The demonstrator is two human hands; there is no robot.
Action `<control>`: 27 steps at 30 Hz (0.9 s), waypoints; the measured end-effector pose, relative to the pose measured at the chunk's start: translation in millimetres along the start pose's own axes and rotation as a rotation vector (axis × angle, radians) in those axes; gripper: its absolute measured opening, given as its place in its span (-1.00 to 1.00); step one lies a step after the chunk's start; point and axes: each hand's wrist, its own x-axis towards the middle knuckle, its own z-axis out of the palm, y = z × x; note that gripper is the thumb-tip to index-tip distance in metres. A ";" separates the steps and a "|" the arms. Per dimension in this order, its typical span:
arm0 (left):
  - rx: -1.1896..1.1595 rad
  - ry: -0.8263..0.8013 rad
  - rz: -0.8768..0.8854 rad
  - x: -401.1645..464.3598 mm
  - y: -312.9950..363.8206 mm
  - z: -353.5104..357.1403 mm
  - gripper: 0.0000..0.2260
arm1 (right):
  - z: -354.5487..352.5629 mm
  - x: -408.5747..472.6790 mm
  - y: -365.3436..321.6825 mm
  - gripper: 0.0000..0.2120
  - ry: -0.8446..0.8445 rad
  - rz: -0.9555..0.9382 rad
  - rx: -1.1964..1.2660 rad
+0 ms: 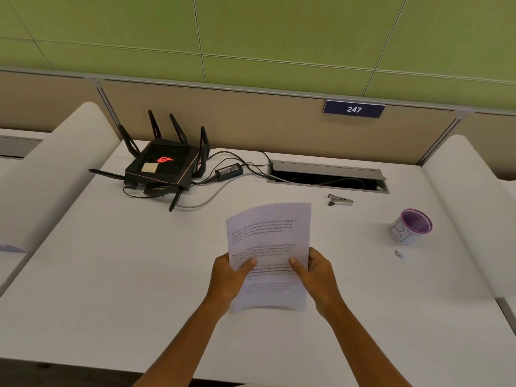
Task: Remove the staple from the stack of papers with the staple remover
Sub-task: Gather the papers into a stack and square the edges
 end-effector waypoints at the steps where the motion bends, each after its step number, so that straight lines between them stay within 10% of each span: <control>1: -0.029 0.013 -0.015 0.3 -2.2 -2.8 -0.79 | -5.7 -1.4 0.6 -0.79 -0.030 0.016 0.008; 12: -0.574 0.189 -0.228 -9.0 -22.7 -14.3 -0.67 | -3.6 -26.9 22.6 -0.74 -0.112 0.179 0.347; 27: -0.275 0.090 -0.173 16.9 -24.9 -74.8 -0.65 | -37.5 6.6 4.5 -0.80 0.043 0.121 0.106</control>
